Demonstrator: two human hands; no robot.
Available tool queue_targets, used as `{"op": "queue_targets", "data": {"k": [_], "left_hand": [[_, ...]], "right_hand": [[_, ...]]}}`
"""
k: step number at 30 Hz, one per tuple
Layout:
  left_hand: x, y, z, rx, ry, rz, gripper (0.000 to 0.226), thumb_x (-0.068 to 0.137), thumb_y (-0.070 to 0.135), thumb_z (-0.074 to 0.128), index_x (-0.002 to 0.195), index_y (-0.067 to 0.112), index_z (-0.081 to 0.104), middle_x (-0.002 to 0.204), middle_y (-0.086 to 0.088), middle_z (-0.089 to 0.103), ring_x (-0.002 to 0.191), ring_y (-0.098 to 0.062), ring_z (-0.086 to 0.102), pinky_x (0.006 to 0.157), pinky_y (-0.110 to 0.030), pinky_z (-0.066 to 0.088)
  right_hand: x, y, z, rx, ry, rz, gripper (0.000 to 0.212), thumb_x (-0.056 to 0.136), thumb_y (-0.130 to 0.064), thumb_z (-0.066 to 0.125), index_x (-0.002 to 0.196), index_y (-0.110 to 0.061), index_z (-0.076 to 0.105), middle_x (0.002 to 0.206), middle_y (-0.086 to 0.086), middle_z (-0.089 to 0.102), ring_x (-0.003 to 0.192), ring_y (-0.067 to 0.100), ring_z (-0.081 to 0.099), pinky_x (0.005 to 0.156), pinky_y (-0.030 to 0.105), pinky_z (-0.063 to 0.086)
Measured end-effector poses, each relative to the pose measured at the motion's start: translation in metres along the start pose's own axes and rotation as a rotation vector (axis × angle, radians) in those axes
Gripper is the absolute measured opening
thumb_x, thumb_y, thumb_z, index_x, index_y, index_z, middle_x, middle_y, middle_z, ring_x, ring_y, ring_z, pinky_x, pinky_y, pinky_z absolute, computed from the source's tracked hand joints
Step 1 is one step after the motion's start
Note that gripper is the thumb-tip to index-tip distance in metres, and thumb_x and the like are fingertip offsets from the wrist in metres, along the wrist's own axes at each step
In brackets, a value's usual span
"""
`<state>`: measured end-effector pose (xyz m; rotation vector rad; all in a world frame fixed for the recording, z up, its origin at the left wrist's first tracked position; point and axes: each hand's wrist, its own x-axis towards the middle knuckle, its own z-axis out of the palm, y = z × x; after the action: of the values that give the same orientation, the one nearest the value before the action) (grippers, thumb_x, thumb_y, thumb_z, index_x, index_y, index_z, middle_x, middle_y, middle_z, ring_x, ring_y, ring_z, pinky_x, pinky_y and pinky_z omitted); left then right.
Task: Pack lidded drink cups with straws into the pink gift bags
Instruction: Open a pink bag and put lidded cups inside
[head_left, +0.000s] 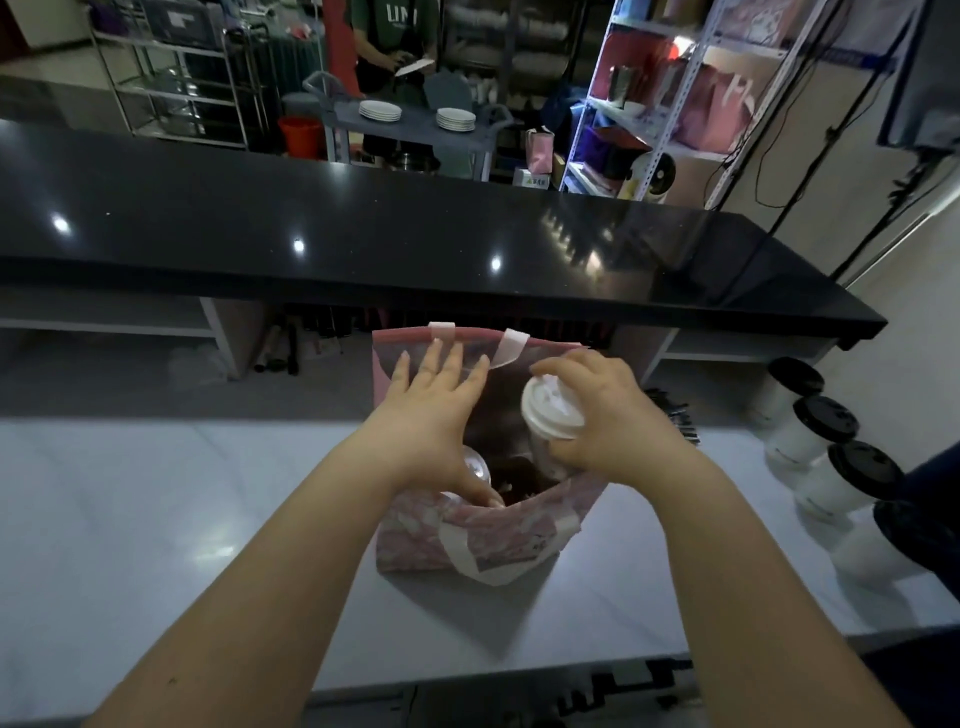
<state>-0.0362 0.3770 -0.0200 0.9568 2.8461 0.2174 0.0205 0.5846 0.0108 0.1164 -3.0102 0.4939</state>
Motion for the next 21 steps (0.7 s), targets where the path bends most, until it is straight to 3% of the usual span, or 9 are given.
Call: {"op": "queue_targets", "data": {"k": [5,11,16,21], "left_hand": [[-0.007,0.005,0.004,0.078,-0.016,-0.007,0.147,0.053,0.083,0.068,0.151,0.021,-0.023,0.159,-0.01,-0.028,0.141,-0.028,-0.034,0.117,-0.054,-0.015],[-0.009,0.003,0.012,0.122,-0.011,-0.038,0.146,0.054,0.082,0.069,0.151,0.024,-0.022,0.161,-0.01,-0.019,0.146,-0.031,-0.023,0.107,-0.049,-0.022],[-0.011,0.003,0.017,0.093,0.04,-0.052,0.142,0.053,0.085,0.066,0.151,0.028,-0.021,0.162,-0.011,-0.014,0.147,-0.034,-0.018,0.109,-0.051,-0.021],[-0.017,0.006,0.018,0.088,0.104,-0.047,0.139,0.053,0.085,0.064,0.151,0.03,-0.018,0.161,-0.012,-0.02,0.145,-0.033,-0.027,0.114,-0.057,-0.017]], "right_hand": [[0.009,0.015,0.002,-0.343,-0.065,0.039,0.085,0.067,-0.028,0.08,0.138,-0.037,0.035,0.132,-0.003,0.039,0.118,0.023,0.037,0.089,0.036,0.039],[0.031,0.001,0.038,-0.452,-0.255,-0.005,0.077,0.072,-0.028,0.078,0.136,-0.027,0.035,0.125,0.006,0.043,0.116,0.03,0.043,0.091,0.046,0.048],[0.034,0.003,0.056,-0.369,-0.297,0.018,0.077,0.076,-0.029,0.077,0.138,-0.023,0.032,0.134,0.012,0.039,0.12,0.035,0.041,0.09,0.044,0.045],[0.029,0.007,0.076,-0.268,-0.448,0.11,0.099,0.073,-0.032,0.078,0.149,-0.025,0.015,0.15,0.011,0.018,0.135,0.04,0.026,0.105,0.048,0.036]]}}
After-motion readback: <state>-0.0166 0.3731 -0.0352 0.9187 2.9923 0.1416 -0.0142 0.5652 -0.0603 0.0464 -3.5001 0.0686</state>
